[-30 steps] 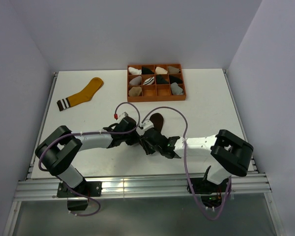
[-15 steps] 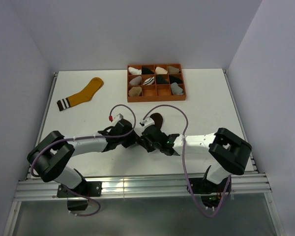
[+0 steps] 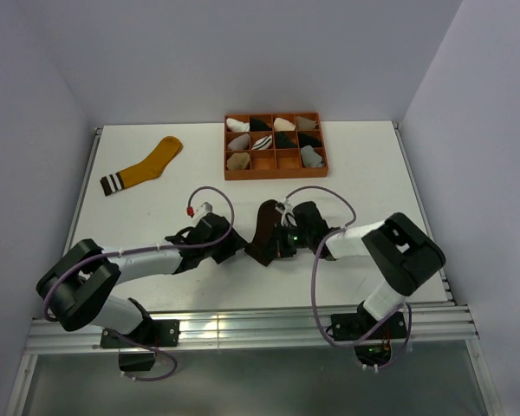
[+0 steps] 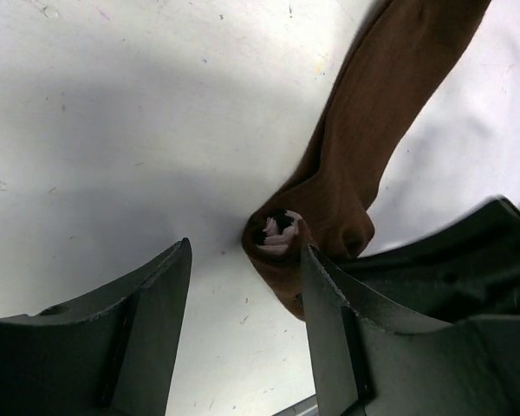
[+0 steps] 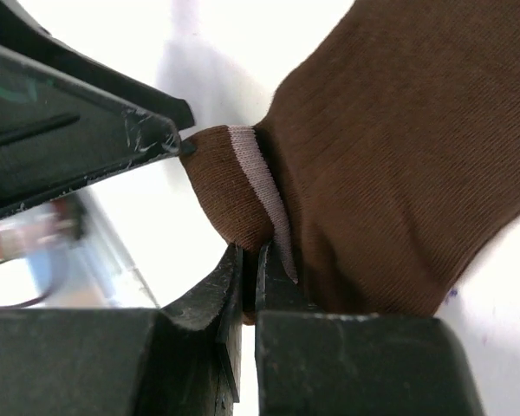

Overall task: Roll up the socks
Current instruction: Roll the sock at the center of the board.

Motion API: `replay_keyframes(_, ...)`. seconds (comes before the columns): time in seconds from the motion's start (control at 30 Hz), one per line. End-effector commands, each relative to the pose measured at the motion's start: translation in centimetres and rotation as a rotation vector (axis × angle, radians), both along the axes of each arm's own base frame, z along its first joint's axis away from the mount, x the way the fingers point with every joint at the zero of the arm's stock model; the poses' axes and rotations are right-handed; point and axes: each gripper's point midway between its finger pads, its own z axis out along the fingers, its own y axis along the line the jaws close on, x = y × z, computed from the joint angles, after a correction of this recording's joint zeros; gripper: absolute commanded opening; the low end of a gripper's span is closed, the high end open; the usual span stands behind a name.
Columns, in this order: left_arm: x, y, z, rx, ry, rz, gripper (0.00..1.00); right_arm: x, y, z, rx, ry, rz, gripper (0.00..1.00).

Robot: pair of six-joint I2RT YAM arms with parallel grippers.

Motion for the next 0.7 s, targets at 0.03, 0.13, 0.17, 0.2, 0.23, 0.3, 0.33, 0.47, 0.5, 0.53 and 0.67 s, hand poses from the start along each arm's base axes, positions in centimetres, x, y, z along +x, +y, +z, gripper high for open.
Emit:
replay_keyframes(0.03,0.2,-0.6,1.6,-0.06,-0.057,-0.011,0.58,-2.5,-0.8,-1.6,0.125,0.255,0.016,0.0)
replay_keyframes(0.13,0.2,-0.7,2.1,-0.08,-0.085,-0.013,0.58,-1.9,-1.3,-1.8,0.13,0.279,-0.011,0.0)
replay_keyframes(0.17,0.2,-0.8,2.3,-0.09,-0.095,-0.014,0.58,-1.8,-1.4,-1.9,0.133,0.28,-0.018,0.0)
replay_keyframes(0.2,0.2,-0.9,2.4,-0.098,-0.099,-0.018,0.58,-1.6,-1.6,-2.1,0.134,0.3,-0.036,0.0)
replay_keyframes(0.23,0.1,-1.0,2.4,-0.103,-0.099,-0.023,0.59,-1.5,-1.8,-2.1,0.137,0.31,-0.045,0.0)
replay_keyframes(0.3,0.2,-1.4,2.6,-0.116,-0.111,-0.034,0.58,-1.2,-2.0,-2.3,0.149,0.332,-0.063,0.0)
replay_keyframes(0.33,0.1,-1.7,2.4,-0.12,-0.106,-0.048,0.58,-1.3,-2.1,-2.7,0.144,0.347,-0.069,0.0)
replay_keyframes(0.47,0.0,-2.9,2.2,-0.135,-0.105,-0.084,0.58,-1.5,-2.5,-3.5,0.159,0.392,-0.088,0.0)
replay_keyframes(0.5,0.2,-3.0,2.1,-0.132,-0.102,-0.085,0.57,-1.5,-2.6,-3.8,0.156,0.397,-0.094,0.0)
replay_keyframes(0.53,0.1,-3.1,1.5,-0.117,-0.09,-0.09,0.57,-1.7,-2.7,-4.0,0.154,0.407,-0.096,0.0)
replay_keyframes(0.67,0.4,-3.5,0.8,-0.106,-0.075,-0.092,0.56,-1.6,-3.1,-4.5,0.148,0.41,-0.11,0.0)
